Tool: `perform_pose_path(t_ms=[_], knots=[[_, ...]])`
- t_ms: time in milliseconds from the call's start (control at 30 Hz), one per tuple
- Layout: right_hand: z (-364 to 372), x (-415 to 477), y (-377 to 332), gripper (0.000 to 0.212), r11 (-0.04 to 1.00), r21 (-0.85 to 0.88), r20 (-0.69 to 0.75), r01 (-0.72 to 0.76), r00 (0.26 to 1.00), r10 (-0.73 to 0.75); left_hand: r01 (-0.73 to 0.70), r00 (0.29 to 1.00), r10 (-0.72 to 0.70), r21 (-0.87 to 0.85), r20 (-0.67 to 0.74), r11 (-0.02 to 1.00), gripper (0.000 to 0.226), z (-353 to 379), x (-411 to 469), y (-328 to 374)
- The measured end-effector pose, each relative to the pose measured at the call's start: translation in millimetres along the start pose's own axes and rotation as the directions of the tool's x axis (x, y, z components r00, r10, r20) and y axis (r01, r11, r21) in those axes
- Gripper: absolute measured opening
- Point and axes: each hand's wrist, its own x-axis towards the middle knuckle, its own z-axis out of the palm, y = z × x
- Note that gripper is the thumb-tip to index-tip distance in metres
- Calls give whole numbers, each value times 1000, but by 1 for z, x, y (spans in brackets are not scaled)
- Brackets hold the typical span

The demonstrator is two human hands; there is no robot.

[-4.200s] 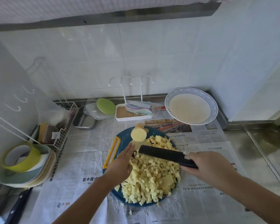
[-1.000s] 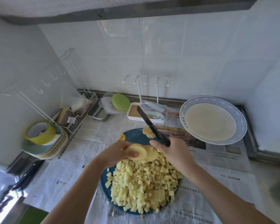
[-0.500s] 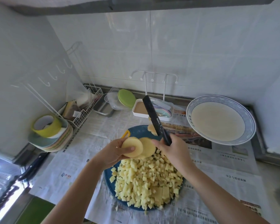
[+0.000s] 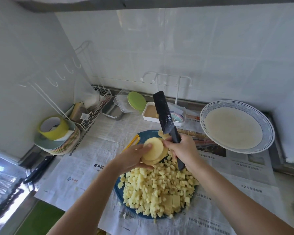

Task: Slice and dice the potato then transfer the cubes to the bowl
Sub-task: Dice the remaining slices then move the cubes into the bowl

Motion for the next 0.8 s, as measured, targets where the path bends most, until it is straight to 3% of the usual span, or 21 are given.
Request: perform_pose_path(t_ms=[100,300,467,667,800], knots=[[1,2,1,14,995,97,-21,-29,999,32,-41,999,42,118,-1,992,49,-4,2,6],[7,-1,12,20,1000,25,-45,-12,999,13,-89,994,72,-234,-80,968,49,-2,9,2],[13,-1,21,22,992,77,-23,-102,994,104,-103,994,95,-232,-47,967,32,7,9,0],[6,-7,29,40,982,-153,25,-109,993,114,-130,989,90,-401,-119,907,40,4,14,-3],[3,-9,36,21,985,-115,-22,-131,991,129,-124,982,46,-444,-181,887,39,-3,15,-2]])
